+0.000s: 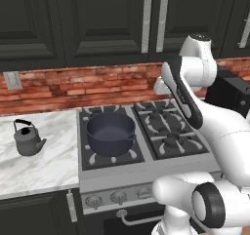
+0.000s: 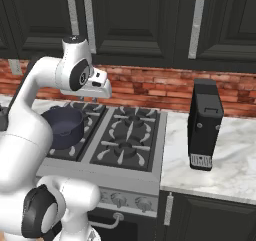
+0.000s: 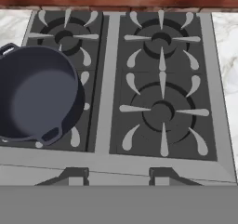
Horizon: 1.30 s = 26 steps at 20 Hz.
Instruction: Pick the kettle from the counter and place it on a stove burner. Then turn the burner on.
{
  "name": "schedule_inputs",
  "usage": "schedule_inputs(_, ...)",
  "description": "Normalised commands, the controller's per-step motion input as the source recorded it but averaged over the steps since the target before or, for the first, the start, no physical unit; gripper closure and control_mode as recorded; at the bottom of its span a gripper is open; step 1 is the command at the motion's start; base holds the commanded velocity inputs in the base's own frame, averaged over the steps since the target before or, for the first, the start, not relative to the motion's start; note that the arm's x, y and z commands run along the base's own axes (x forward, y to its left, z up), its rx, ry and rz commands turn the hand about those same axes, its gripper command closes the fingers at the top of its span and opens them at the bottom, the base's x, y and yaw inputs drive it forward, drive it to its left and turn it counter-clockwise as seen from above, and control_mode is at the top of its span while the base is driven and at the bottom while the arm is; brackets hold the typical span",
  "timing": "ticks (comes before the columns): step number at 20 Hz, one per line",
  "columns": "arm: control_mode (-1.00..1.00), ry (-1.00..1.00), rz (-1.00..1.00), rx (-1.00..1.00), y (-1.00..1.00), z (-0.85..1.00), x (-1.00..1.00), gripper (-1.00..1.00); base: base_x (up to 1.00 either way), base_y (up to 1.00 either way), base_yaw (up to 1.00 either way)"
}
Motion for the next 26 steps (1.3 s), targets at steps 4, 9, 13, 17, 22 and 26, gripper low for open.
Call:
schedule_inputs(4,-1.00,0.00,0.00,0.00,0.00,0.00,-0.07,-1.00,0.00,0.00,0.00)
schedule_inputs(9,-1.00,0.00,0.00,0.00,0.15,0.00,-0.07,-1.00,0.00,0.00,0.00)
schedule_inputs(13,-1.00,0.00,0.00,0.00,0.33,0.00,0.00,-1.00,0.00,0.00,0.00)
schedule_inputs(17,-1.00,0.00,0.01,0.00,0.46,0.01,-0.06,-1.00,0.00,0.00,0.00)
schedule_inputs(22,-1.00,0.00,0.04,0.04,0.54,0.04,-0.12,-1.00,0.00,0.00,0.00)
schedule_inputs(26,-1.00,0.00,0.08,0.08,0.59,0.04,-0.18,-1.00,0.00,0.00,0.00)
